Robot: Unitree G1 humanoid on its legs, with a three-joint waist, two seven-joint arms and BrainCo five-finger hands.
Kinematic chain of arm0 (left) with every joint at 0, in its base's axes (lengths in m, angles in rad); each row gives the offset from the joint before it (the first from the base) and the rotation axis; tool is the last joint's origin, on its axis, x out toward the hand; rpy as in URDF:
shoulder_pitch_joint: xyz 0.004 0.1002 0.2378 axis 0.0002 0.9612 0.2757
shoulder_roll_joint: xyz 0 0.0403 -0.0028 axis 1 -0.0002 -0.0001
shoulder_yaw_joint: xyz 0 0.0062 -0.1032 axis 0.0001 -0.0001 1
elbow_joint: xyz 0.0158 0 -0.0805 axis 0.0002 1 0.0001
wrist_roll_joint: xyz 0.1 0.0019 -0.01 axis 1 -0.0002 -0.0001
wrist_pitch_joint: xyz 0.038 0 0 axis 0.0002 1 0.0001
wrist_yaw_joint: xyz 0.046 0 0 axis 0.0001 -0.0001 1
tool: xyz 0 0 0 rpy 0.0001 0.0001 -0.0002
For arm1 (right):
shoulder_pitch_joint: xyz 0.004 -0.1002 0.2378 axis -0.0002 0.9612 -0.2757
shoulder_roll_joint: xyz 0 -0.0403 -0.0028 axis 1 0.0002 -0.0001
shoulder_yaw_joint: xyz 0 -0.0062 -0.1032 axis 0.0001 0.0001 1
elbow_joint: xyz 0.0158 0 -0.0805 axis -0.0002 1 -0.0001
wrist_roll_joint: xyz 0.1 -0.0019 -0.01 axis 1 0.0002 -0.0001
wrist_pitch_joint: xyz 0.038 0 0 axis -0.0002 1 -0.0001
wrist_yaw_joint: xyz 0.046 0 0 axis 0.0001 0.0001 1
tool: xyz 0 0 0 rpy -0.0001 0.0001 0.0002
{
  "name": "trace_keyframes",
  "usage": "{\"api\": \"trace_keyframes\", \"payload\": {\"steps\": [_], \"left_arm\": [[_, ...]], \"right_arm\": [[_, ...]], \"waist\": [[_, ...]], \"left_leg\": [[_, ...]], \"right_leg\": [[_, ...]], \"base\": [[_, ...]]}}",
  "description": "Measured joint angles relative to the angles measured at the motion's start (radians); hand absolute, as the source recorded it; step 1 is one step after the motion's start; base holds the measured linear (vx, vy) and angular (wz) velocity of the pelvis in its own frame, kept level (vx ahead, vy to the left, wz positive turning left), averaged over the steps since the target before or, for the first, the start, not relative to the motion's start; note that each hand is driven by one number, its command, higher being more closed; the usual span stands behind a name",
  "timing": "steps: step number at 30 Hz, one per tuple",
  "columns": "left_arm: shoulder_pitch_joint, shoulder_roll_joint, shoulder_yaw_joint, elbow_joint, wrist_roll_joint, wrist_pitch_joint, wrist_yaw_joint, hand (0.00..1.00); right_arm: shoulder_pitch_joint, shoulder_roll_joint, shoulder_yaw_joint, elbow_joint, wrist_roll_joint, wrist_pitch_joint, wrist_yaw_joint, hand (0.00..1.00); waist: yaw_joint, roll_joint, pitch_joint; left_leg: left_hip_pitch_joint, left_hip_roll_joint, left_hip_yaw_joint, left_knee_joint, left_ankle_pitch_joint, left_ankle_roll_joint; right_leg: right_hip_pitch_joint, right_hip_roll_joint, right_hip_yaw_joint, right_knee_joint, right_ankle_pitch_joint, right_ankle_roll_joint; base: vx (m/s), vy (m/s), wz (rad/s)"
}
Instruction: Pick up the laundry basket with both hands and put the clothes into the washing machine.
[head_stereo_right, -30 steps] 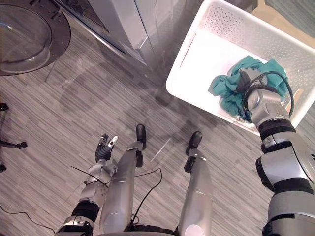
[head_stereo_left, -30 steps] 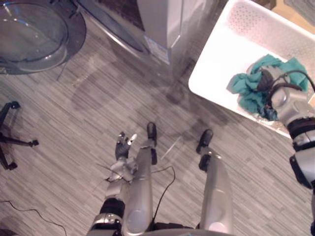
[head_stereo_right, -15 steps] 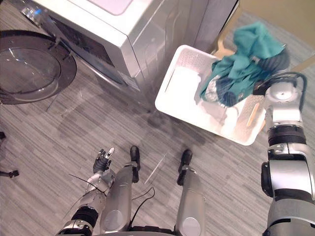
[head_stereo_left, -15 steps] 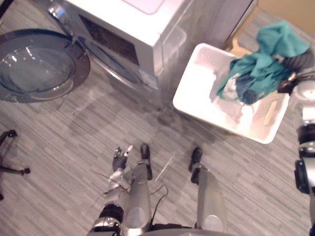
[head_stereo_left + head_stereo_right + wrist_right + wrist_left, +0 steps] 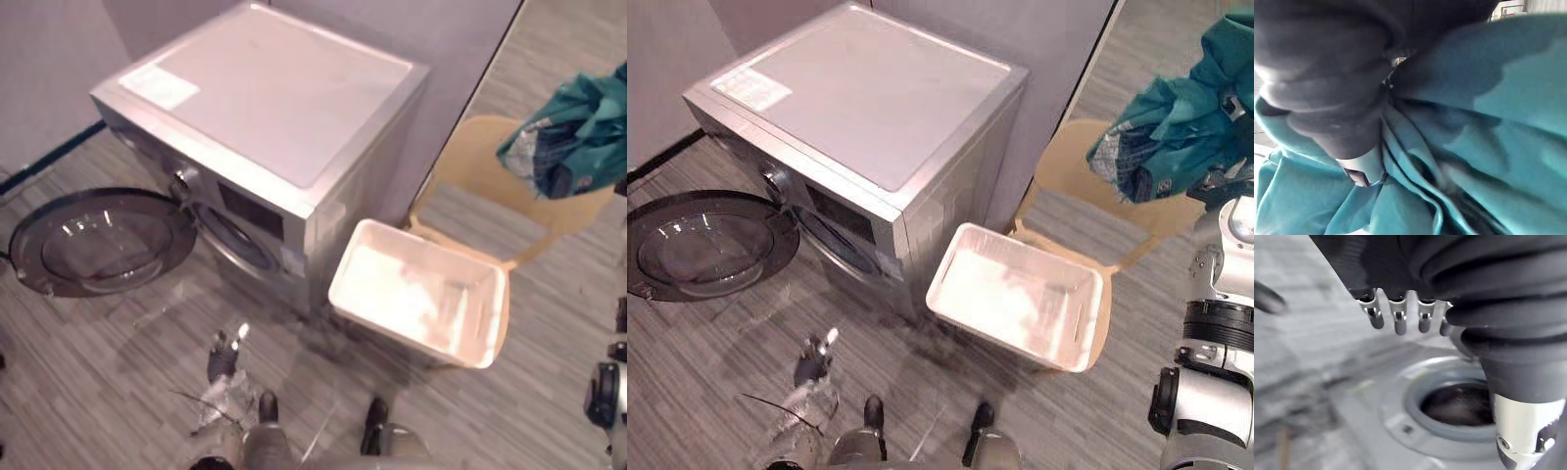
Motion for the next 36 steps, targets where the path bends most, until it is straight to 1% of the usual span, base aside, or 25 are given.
{"api": "trace_keyframes", "payload": {"steps": [1, 2, 3, 4, 5, 6, 7, 8, 9, 11, 12, 13, 14, 16, 17, 19, 20, 22, 25, 27, 28, 30, 31, 32, 36], "left_arm": [[-0.005, 0.008, 0.0, -0.048, 0.003, -0.005, 0.002, 0.0], [-0.026, 0.029, 0.003, -0.132, 0.01, -0.017, 0.014, 0.0], [-0.046, 0.045, 0.021, -0.208, 0.026, -0.024, 0.036, 0.0], [-0.057, 0.052, 0.034, -0.243, 0.038, -0.028, 0.05, 0.0], [-0.081, 0.083, 0.065, -0.347, 0.07, -0.049, 0.089, 0.0], [-0.086, 0.087, 0.069, -0.363, 0.07, -0.05, 0.093, 0.0], [-0.111, 0.108, 0.078, -0.436, 0.079, -0.062, 0.113, 0.0], [-0.125, 0.118, 0.083, -0.465, 0.1, -0.071, 0.126, 0.0], [-0.174, 0.145, 0.071, -0.507, 0.137, -0.086, 0.153, 0.0], [-0.242, 0.167, 0.026, -0.532, 0.16, -0.092, 0.165, 0.0], [-0.31, 0.186, -0.046, -0.535, 0.195, -0.093, 0.172, 0.0], [-0.337, 0.19, -0.077, -0.535, 0.204, -0.093, 0.171, 0.0], [-0.39, 0.192, -0.14, -0.533, 0.217, -0.094, 0.171, 0.0], [-0.504, 0.192, -0.262, -0.486, 0.224, -0.098, 0.16, 0.0], [-0.535, 0.192, -0.303, -0.469, 0.222, -0.097, 0.149, 0.0], [-0.629, 0.181, -0.444, -0.433, 0.213, -0.086, 0.111, 0.0], [-0.654, 0.176, -0.474, -0.414, 0.206, -0.083, 0.1, 0.0], [-0.736, 0.143, -0.56, -0.308, 0.175, -0.064, 0.06, 0.0], [-0.816, 0.109, -0.628, -0.171, 0.154, -0.033, 0.046, 0.0], [-0.891, 0.067, -0.687, -0.02, 0.161, 0.0, 0.024, 0.0], [-0.929, 0.048, -0.702, 0.053, 0.164, 0.004, 0.021, 0.0], [-0.974, 0.033, -0.712, 0.121, 0.165, 0.011, 0.021, 0.0], [-0.994, 0.031, -0.713, 0.145, 0.166, 0.014, 0.023, 0.0], [-1.006, 0.028, -0.713, 0.155, 0.168, 0.018, 0.025, 0.0], [-1.068, 0.01, -0.723, 0.206, 0.213, 0.035, 0.047, 0.0]], "right_arm": [[0.001, 0.0, 0.0, 0.0, -0.001, 0.0, 0.001, 1.0], [0.0, 0.0, 0.001, 0.0, -0.003, 0.0, 0.001, 1.0], [0.0, 0.0, 0.013, 0.0, -0.009, 0.0, 0.0, 1.0], [0.0, 0.0, 0.024, 0.0, -0.009, 0.0, 0.002, 1.0], [0.0, 0.001, 0.052, -0.008, -0.019, -0.001, 0.005, 1.0], [0.0, 0.001, 0.055, -0.011, -0.019, -0.001, 0.005, 1.0], [0.0, 0.001, 0.065, -0.034, -0.019, -0.001, 0.008, 1.0], [0.0, 0.001, 0.071, -0.048, -0.019, -0.002, 0.014, 1.0], [0.0, 0.001, 0.086, -0.084, -0.026, -0.003, 0.029, 1.0], [-0.001, 0.001, 0.118, -0.116, -0.028, -0.004, 0.047, 1.0], [-0.006, 0.001, 0.156, -0.128, -0.028, -0.013, 0.071, 1.0], [-0.012, 0.001, 0.17, -0.132, -0.028, -0.014, 0.078, 1.0], [-0.035, 0.007, 0.201, -0.134, -0.028, -0.014, 0.091, 1.0], [-0.074, 0.04, 0.241, -0.146, -0.028, -0.014, 0.093, 1.0], [-0.079, 0.048, 0.251, -0.153, -0.026, -0.016, 0.093, 1.0], [-0.101, 0.085, 0.289, -0.173, -0.016, -0.017, 0.094, 1.0], [-0.104, 0.086, 0.301, -0.178, -0.016, -0.016, 0.093, 1.0], [-0.132, 0.093, 0.354, -0.183, -0.015, -0.013, 0.102, 1.0], [-0.169, 0.102, 0.385, -0.183, -0.005, -0.012, 0.108, 1.0], [-0.213, 0.113, 0.41, -0.183, 0.005, -0.009, 0.107, 1.0], [-0.237, 0.115, 0.437, -0.183, 0.005, -0.008, 0.108, 1.0], [-0.257, 0.127, 0.469, -0.183, 0.006, -0.007, 0.108, 1.0], [-0.264, 0.153, 0.472, -0.183, 0.006, -0.007, 0.108, 1.0], [-0.267, 0.161, 0.473, -0.183, 0.007, -0.007, 0.108, 1.0], [-0.273, 0.18, 0.475, -0.183, 0.013, -0.007, 0.107, 1.0]], "waist": [[0.0, 0.001, -0.009], [0.0, 0.0, -0.021], [-0.001, -0.001, -0.032], [-0.002, -0.001, -0.043], [-0.008, 0.0, -0.07], [-0.009, 0.001, -0.071], [-0.016, 0.001, -0.077], [-0.021, 0.001, -0.078], [-0.025, 0.003, -0.08], [-0.025, 0.003, -0.082], [-0.031, 0.004, -0.098], [-0.035, 0.004, -0.1], [-0.05, 0.006, -0.102], [-0.057, 0.005, -0.107], [-0.057, 0.005, -0.107], [-0.085, 0.006, -0.11], [-0.09, 0.006, -0.11], [-0.105, 0.015, -0.119], [-0.108, 0.019, -0.121], [-0.116, 0.019, -0.121], [-0.12, 0.019, -0.121], [-0.126, 0.019, -0.121], [-0.133, 0.018, -0.121], [-0.136, 0.017, -0.12], [-0.141, 0.015, -0.119]], "left_leg": [[0.007, 0.0, -0.002, -0.006, 0.002, 0.0], [0.024, -0.001, -0.007, -0.012, 0.003, -0.001], [0.042, -0.001, -0.008, -0.014, 0.003, -0.001], [0.049, -0.002, -0.008, -0.017, 0.003, -0.001], [0.073, -0.005, -0.005, -0.035, 0.004, -0.001], [0.077, -0.006, -0.005, -0.037, 0.004, -0.001], [0.091, -0.008, -0.002, -0.045, 0.004, -0.001], [0.096, -0.01, 0.0, -0.045, 0.004, -0.001], [0.112, -0.015, 0.009, -0.047, 0.004, -0.001], [0.131, -0.019, 0.027, -0.049, 0.004, -0.001], [0.135, -0.022, 0.038, -0.055, 0.004, -0.001], [0.14, -0.024, 0.04, -0.06, 0.004, -0.001], [0.147, -0.028, 0.046, -0.069, 0.004, -0.001], [0.157, -0.03, 0.07, -0.075, 0.005, 0.001], [0.161, -0.03, 0.076, -0.078, 0.005, 0.001], [0.165, -0.03, 0.086, -0.081, 0.006, 0.004], [0.166, -0.03, 0.086, -0.081, 0.007, 0.004], [0.17, -0.029, 0.093, -0.083, 0.007, 0.004], [0.178, -0.03, 0.107, -0.093, 0.009, 0.008], [0.186, -0.029, 0.116, -0.104, 0.012, 0.01], [0.188, -0.029, 0.126, -0.109, 0.012, 0.01], [0.195, -0.03, 0.14, -0.113, 0.012, 0.01], [0.198, -0.03, 0.144, -0.113, 0.012, 0.01], [0.199, -0.031, 0.145, -0.113, 0.012, 0.01], [0.203, -0.029, 0.146, -0.114, 0.012, 0.01]], "right_leg": [[0.01, 0.001, 0.0, -0.007, 0.0, 0.0], [0.031, 0.003, -0.002, -0.017, 0.0, 0.001], [0.056, 0.006, -0.002, -0.031, 0.002, 0.003], [0.062, 0.008, 0.0, -0.037, 0.002, 0.004], [0.086, 0.016, 0.003, -0.059, 0.007, 0.009], [0.09, 0.017, 0.003, -0.062, 0.007, 0.01], [0.097, 0.018, 0.007, -0.063, 0.007, 0.01], [0.101, 0.019, 0.009, -0.064, 0.008, 0.011], [0.114, 0.019, 0.022, -0.072, 0.013, 0.017], [0.126, 0.019, 0.038, -0.09, 0.028, 0.019], [0.125, 0.02, 0.054, -0.105, 0.042, 0.021], [0.125, 0.02, 0.061, -0.11, 0.046, 0.023], [0.126, 0.02, 0.072, -0.12, 0.058, 0.023], [0.125, 0.026, 0.101, -0.15, 0.087, 0.022], [0.126, 0.028, 0.108, -0.157, 0.093, 0.022], [0.127, 0.032, 0.119, -0.17, 0.104, 0.02], [0.127, 0.033, 0.122, -0.171, 0.106, 0.02], [0.127, 0.038, 0.137, -0.182, 0.117, 0.017], [0.127, 0.044, 0.149, -0.201, 0.134, 0.016], [0.126, 0.049, 0.167, -0.209, 0.143, 0.014], [0.125, 0.052, 0.175, -0.219, 0.151, 0.015], [0.123, 0.054, 0.189, -0.222, 0.153, 0.015], [0.123, 0.055, 0.193, -0.222, 0.153, 0.015], [0.122, 0.055, 0.194, -0.222, 0.153, 0.016], [0.122, 0.058, 0.201, -0.223, 0.153, 0.016]], "base": [[0.11, 0.021, 0.09], [0.09, 0.021, 0.09], [0.08, 0.023, 0.05], [0.07, 0.02, -0.04], [0.06, 0.03, -0.05], [0.05, 0.034, -0.06], [0.0, 0.0, 0.0], [0.01, 0.024, -0.1], [0.0, 0.034, -0.17], [-0.02, 0.041, -0.27], [-0.03, 0.034, -0.27], [-0.04, 0.041, -0.29], [-0.05, 0.04, -0.25], [-0.07, 0.037, -0.38], [-0.07, 0.02, -0.39], [-0.06, 0.005, -0.18], [-0.05, -0.003, -0.07], [-0.04, -0.004, -0.15], [-0.03, -0.008, -0.21], [-0.02, -0.005, -0.17], [-0.01, -0.001, -0.21], [0.0, 0.002, -0.21], [0.01, 0.005, -0.15], [0.02, 0.004, -0.07], [0.02, -0.002, -0.06]]}}
